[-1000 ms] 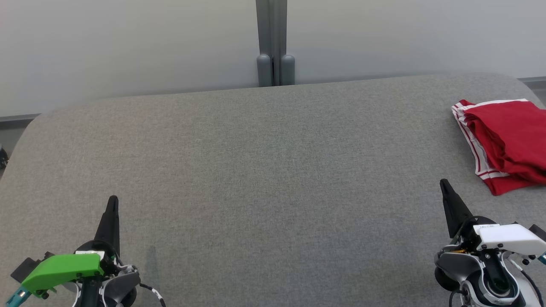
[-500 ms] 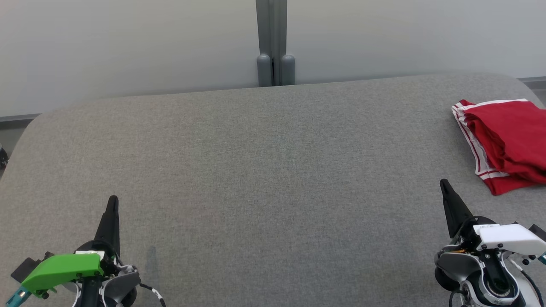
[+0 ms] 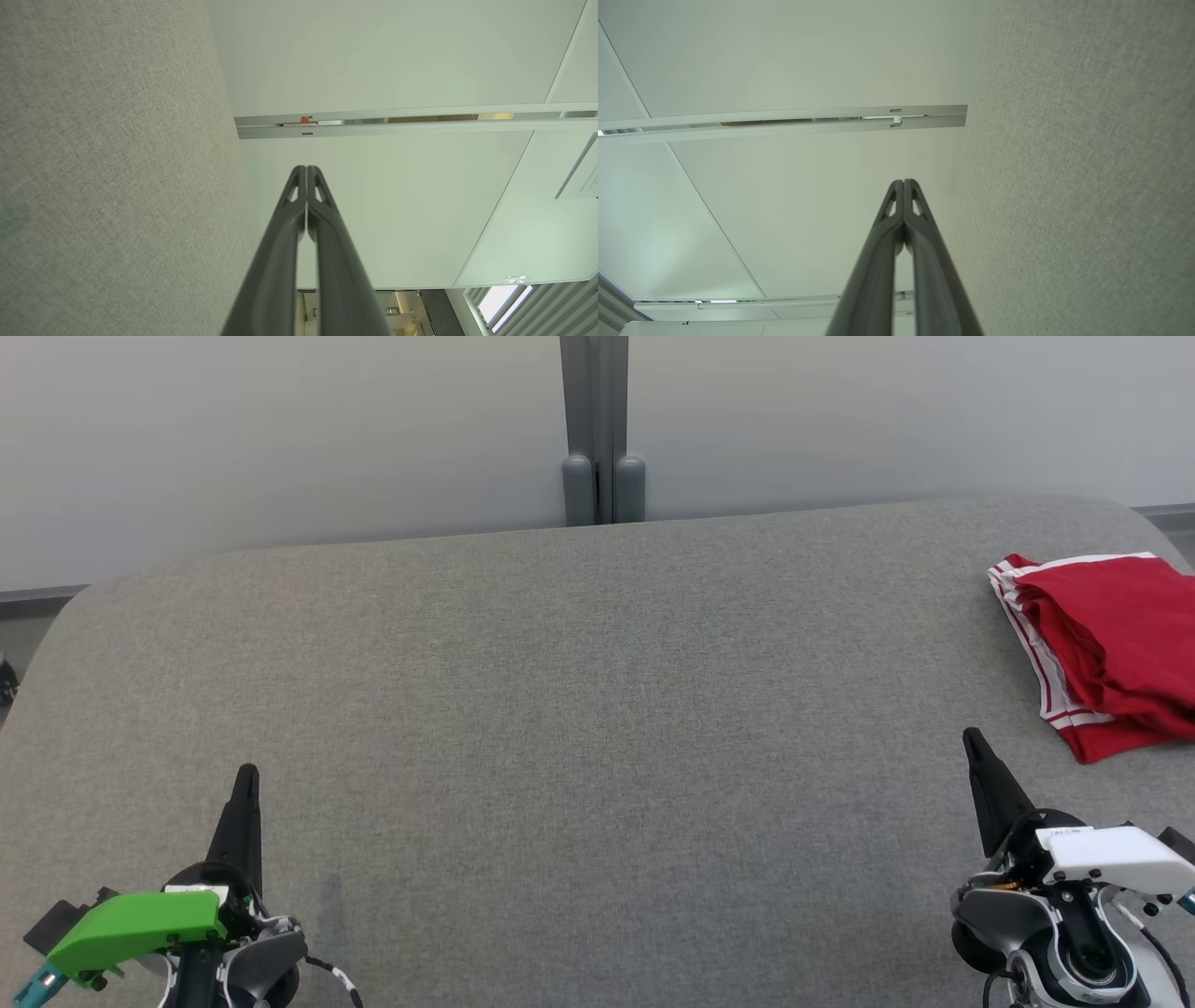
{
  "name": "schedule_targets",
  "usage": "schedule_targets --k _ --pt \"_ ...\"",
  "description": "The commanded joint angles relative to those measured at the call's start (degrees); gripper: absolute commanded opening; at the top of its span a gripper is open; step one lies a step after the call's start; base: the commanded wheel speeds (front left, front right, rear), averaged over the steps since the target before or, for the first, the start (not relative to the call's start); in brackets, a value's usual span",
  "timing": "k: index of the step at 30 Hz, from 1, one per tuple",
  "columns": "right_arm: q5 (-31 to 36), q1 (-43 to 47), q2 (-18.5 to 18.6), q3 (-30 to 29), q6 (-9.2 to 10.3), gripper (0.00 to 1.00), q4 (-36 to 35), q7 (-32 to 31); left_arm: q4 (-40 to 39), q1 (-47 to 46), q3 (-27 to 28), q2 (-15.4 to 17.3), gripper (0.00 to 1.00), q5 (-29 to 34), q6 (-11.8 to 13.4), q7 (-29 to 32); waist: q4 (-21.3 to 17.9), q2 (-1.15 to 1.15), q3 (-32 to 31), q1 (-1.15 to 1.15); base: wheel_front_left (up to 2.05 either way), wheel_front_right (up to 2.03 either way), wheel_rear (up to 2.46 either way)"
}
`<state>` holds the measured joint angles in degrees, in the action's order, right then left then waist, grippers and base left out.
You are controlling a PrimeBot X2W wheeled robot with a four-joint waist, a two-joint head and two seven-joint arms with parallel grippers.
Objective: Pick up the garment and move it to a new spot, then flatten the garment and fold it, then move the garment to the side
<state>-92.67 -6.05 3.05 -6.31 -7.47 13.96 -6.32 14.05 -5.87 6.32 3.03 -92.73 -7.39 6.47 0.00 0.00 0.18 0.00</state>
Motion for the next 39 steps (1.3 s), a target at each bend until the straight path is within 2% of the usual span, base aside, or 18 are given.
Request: schedule_targets --k 1,39 --pt "0.2 -0.4 0.0 -0.1 -0.04 0.0 0.1 -0.2 0.1 -0.9 0.2 0.0 0.0 0.4 -0.3 0.1 0.0 0.0 0.0 0.0 0.0 0.0 0.0" --pt "0.3 -0.4 0.0 -0.2 -0.04 0.0 0.1 -0.3 0.1 -0.9 0.3 0.0 0.0 0.4 -0.3 0.2 0.0 0.0 0.0 0.0 0.0 0.0 0.0"
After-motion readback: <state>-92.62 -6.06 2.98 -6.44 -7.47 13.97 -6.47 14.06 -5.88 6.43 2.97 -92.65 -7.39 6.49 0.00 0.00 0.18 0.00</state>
